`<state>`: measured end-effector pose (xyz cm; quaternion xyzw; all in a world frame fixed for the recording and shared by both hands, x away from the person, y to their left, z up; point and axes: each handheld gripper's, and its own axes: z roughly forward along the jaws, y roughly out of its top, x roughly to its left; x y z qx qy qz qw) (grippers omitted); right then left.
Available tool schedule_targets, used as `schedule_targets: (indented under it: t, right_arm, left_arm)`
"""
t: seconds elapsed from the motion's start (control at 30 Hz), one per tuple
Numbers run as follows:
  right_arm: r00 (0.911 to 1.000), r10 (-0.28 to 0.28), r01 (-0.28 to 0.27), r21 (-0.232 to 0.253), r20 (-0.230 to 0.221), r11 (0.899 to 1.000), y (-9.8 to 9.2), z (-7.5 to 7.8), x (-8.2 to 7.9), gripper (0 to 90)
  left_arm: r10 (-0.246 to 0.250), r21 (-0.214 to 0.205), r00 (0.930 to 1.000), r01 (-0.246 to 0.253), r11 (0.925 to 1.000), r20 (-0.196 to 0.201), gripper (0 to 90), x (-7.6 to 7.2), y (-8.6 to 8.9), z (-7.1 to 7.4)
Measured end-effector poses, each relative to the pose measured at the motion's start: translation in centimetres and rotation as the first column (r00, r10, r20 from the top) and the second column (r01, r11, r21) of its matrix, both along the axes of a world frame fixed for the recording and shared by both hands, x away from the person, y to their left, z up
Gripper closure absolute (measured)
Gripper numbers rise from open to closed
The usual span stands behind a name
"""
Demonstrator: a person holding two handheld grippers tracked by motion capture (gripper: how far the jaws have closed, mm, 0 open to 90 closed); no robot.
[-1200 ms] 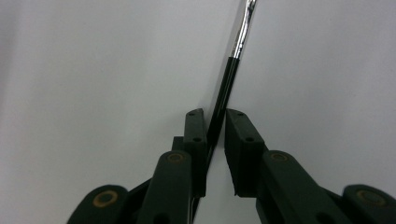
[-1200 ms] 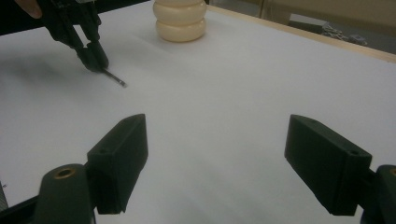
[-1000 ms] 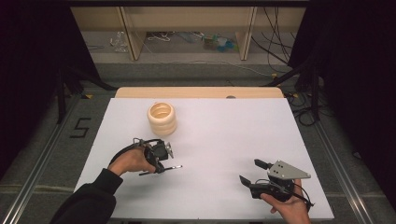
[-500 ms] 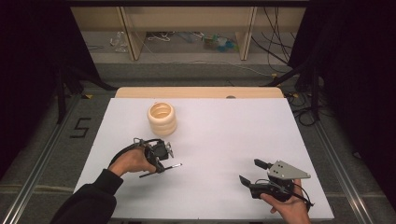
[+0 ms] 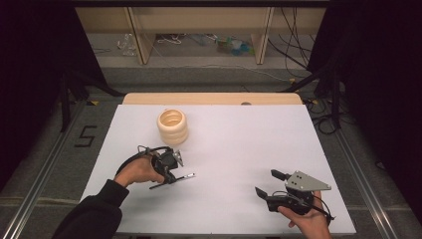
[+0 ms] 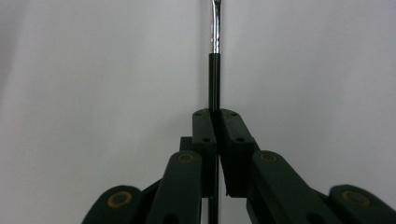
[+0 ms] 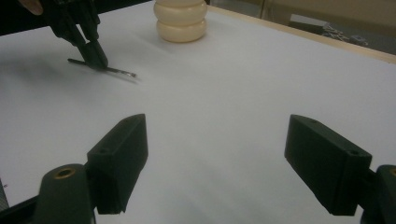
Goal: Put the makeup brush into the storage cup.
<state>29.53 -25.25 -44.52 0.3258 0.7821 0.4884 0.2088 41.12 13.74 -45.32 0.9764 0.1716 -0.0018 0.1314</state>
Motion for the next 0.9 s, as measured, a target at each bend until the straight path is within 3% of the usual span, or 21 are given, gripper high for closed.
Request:
schedule_targets:
  t: [0.1,0.17,0.23,0.27,0.33,0.4,0.43,0.53,0.57,0.6,0.63,0.77,0.8,0.83,0.9]
  right_arm:
    - [1.0000,0.002,-0.002,0.000,-0.003,1.000,0.0,0.0,0.0,22.5]
    - [1.0000,0.001,-0.001,0.001,-0.002,1.000,0.0,0.0,0.0,22.5]
    - [1.0000,-0.001,0.001,-0.004,0.008,1.000,0.0,0.0,0.0,22.5]
    - [1.0000,0.000,0.000,-0.005,0.003,1.000,0.0,0.0,0.0,22.5]
    - [1.0000,-0.003,0.003,-0.006,0.005,1.000,0.0,0.0,0.0,22.5]
    - [1.0000,-0.001,0.002,-0.005,0.002,1.000,0.0,0.0,0.0,22.5]
    - [1.0000,-0.002,0.002,-0.002,-0.007,1.000,0.0,0.0,-0.1,22.5]
    - [1.0000,-0.002,0.002,-0.006,0.002,1.000,-0.1,0.0,0.0,22.5]
    - [1.0000,-0.004,0.004,-0.005,0.004,1.000,-0.1,0.0,0.0,22.5]
    - [1.0000,-0.008,0.008,-0.017,-0.004,1.000,-0.1,0.0,-0.1,22.5]
    - [1.0000,-0.009,0.009,-0.017,-0.004,1.000,-0.1,0.0,-0.1,22.5]
    - [1.0000,-0.006,0.006,-0.004,-0.004,1.000,-0.1,0.0,-0.1,22.5]
    - [0.9999,-0.009,0.009,-0.022,-0.008,1.000,-0.2,0.1,-0.1,22.5]
    - [0.9999,-0.009,0.009,-0.022,-0.009,1.000,-0.2,0.1,-0.1,22.5]
    - [0.9999,-0.009,0.009,-0.007,-0.006,1.000,-0.1,0.0,-0.1,22.5]
  left_arm:
    - [-0.011,-0.023,0.9984,0.012,0.9997,0.056,85.2,0.5,0.6,1.0]
    - [0.049,-0.081,0.9941,-0.042,0.9958,0.096,85.3,0.6,1.0,1.5]
    - [0.054,-0.085,0.9894,-0.043,0.9954,0.135,85.3,1.1,1.7,2.5]
    - [0.069,-0.108,0.9858,-0.053,0.9928,0.153,85.3,1.2,1.9,2.7]
    - [0.115,-0.158,0.9746,-0.085,0.9837,0.192,85.2,1.4,2.5,3.4]
    - [0.198,-0.229,0.9566,-0.147,0.9623,0.214,85.2,1.5,3.0,3.8]
    - [0.207,-0.237,0.9513,-0.151,0.9597,0.229,85.2,1.7,3.2,4.1]
    - [0.221,-0.252,0.9461,-0.160,0.9545,0.237,85.2,1.8,3.7,4.3]
    - [0.237,-0.266,0.9400,-0.169,0.9489,0.246,85.2,1.8,3.8,4.3]
    - [0.228,-0.268,0.9407,-0.159,0.9502,0.251,85.2,1.9,3.9,4.4]
    - [0.250,-0.292,0.9356,-0.174,0.9404,0.249,85.2,1.9,4.0,4.4]
    - [0.262,-0.322,0.9307,-0.174,0.9306,0.255,85.2,2.1,4.3,4.6]
    - [0.280,-0.341,0.9241,-0.184,0.9221,0.260,85.2,2.1,4.3,4.7]
    - [0.286,-0.350,0.9178,-0.182,0.9191,0.275,85.2,2.2,4.4,4.8]
    - [0.305,-0.376,0.9125,-0.191,0.9066,0.272,85.2,2.2,4.6,4.9]
